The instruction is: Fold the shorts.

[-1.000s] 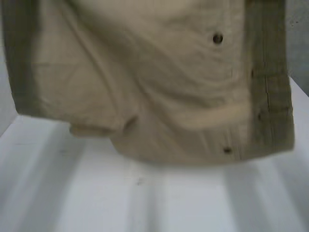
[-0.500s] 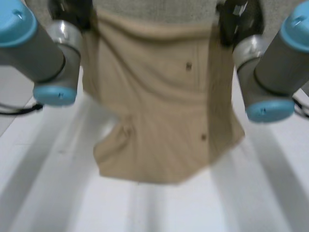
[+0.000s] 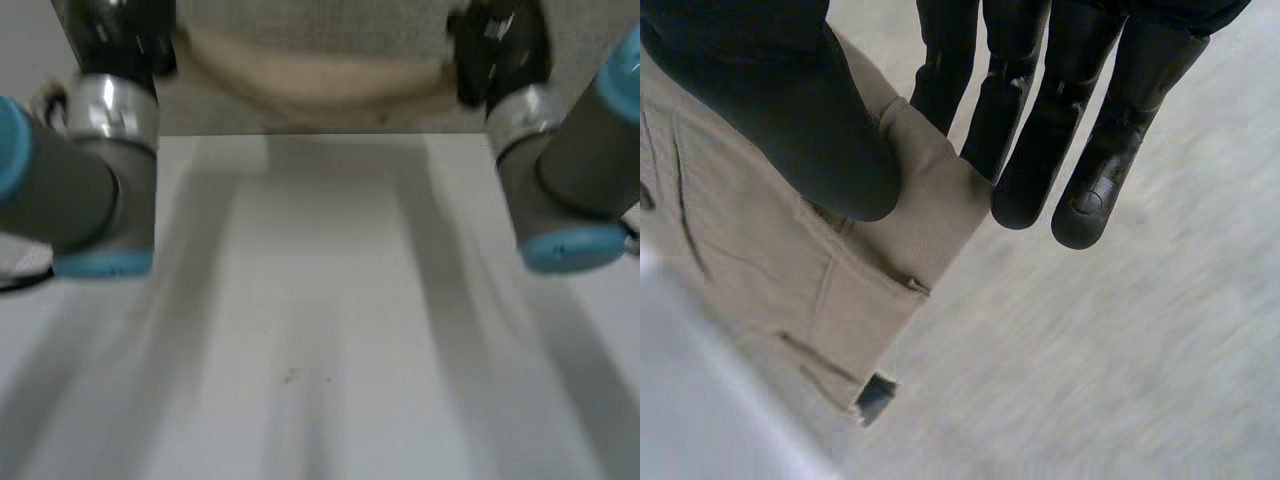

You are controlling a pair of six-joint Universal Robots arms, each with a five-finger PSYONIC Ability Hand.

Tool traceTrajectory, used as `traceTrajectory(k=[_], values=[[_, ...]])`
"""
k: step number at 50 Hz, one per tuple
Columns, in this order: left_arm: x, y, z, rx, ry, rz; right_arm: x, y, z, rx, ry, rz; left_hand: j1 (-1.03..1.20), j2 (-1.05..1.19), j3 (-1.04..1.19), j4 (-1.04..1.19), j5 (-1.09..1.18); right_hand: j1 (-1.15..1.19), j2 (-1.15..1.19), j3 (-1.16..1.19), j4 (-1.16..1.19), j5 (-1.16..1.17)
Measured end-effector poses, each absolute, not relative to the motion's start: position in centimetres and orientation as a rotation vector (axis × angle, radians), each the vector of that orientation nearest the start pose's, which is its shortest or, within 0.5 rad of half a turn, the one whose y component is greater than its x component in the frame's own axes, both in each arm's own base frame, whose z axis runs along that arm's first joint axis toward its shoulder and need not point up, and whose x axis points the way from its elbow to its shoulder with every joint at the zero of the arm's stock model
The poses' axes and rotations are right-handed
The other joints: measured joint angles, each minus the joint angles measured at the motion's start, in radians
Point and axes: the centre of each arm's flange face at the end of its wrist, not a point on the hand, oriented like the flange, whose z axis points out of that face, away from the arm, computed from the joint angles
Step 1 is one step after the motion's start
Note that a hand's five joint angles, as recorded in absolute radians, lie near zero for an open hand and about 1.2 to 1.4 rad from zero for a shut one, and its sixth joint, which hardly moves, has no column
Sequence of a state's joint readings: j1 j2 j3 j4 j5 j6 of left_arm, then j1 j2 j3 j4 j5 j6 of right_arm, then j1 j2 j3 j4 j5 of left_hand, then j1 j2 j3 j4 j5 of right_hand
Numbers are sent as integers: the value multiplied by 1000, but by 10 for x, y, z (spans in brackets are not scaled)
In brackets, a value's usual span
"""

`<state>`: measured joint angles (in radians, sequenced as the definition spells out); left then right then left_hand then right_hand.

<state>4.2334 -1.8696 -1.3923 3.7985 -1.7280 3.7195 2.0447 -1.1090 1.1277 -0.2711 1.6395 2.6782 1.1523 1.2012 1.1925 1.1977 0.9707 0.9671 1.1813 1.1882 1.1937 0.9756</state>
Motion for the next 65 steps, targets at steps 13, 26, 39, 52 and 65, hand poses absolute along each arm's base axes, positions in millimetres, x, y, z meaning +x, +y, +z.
traceTrajectory(k=[13, 26, 39, 52, 65], values=[[-278, -263, 151, 960, 1930, -2049, 302, -300, 160, -1208, 2187, -1936, 0, 0, 0, 0, 0, 0, 0, 1, 0, 0], [-250, -197, 148, 1182, 2139, -1686, 273, -259, 165, -1345, 2296, -1737, 0, 0, 0, 0, 0, 0, 0, 1, 0, 0], [-225, -138, 145, 1357, 2304, -1350, 244, -204, 157, -1641, 2360, -1373, 0, 0, 0, 0, 0, 0, 0, 1, 0, 0], [-244, -168, 189, 1324, 2186, -1565, 231, -198, 154, -1678, 2396, -1331, -919, -982, -964, -978, -919, 0, 0, 1, 0, 0], [-302, -289, 217, 1550, 1828, -2018, 234, -202, 149, -1663, 2367, -1412, -919, -990, -967, -983, -919, 11, 0, 1, 0, 0]])
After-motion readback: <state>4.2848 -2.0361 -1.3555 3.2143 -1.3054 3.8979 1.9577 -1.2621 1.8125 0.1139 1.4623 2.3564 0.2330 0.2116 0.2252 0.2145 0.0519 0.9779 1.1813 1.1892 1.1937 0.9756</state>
